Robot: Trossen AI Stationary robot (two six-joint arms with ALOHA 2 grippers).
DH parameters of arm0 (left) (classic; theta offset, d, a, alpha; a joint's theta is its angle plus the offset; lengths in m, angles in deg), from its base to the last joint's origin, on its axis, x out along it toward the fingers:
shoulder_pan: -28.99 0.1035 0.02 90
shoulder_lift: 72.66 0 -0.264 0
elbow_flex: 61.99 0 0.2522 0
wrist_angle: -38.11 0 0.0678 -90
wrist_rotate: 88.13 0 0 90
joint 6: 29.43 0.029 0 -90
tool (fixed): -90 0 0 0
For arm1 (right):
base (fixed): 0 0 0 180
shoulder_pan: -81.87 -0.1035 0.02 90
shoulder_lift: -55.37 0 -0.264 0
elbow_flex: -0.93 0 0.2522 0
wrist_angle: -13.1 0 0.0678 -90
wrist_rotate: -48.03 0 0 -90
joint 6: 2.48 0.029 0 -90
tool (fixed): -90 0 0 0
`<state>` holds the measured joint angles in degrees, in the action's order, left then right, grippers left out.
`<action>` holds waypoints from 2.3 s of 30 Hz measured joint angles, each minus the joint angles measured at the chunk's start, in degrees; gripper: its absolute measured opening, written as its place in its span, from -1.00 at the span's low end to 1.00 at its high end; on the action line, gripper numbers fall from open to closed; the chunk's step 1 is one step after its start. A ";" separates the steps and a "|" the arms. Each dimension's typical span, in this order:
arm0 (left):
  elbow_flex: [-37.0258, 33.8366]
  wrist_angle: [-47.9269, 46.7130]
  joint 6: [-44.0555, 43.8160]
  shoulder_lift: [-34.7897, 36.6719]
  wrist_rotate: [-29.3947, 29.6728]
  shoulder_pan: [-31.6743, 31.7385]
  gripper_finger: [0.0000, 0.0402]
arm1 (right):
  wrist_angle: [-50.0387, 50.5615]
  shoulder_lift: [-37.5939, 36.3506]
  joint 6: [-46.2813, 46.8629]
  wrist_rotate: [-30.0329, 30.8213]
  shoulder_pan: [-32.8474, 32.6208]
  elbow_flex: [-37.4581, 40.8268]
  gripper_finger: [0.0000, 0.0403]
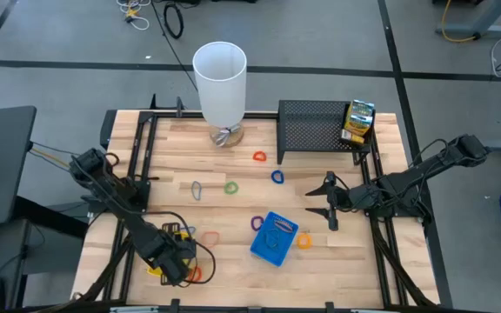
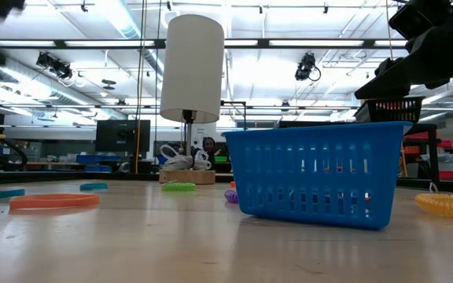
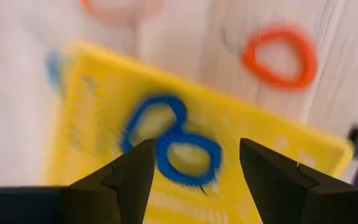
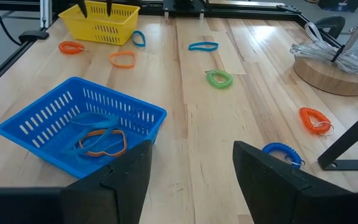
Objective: Pick & Place Office Desk Supplies
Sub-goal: Put the green spring rubber band into the yellow bin
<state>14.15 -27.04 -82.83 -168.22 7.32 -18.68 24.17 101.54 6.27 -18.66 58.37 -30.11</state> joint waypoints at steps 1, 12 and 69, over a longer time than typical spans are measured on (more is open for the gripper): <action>0.25 -0.12 0.51 1.14 3.45 -0.11 0.19 | -0.01 0.00 0.00 0.00 0.00 0.00 0.17; 1.04 11.64 22.87 9.11 33.45 5.85 0.11 | 0.01 0.00 -0.17 -0.26 0.00 0.00 0.17; -11.91 37.87 45.02 -5.71 8.06 47.48 -0.92 | 1.61 0.00 0.01 -0.01 0.02 0.00 0.17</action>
<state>2.25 10.83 -37.81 -173.93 15.38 28.81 25.78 101.54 6.28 -18.67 58.39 -30.11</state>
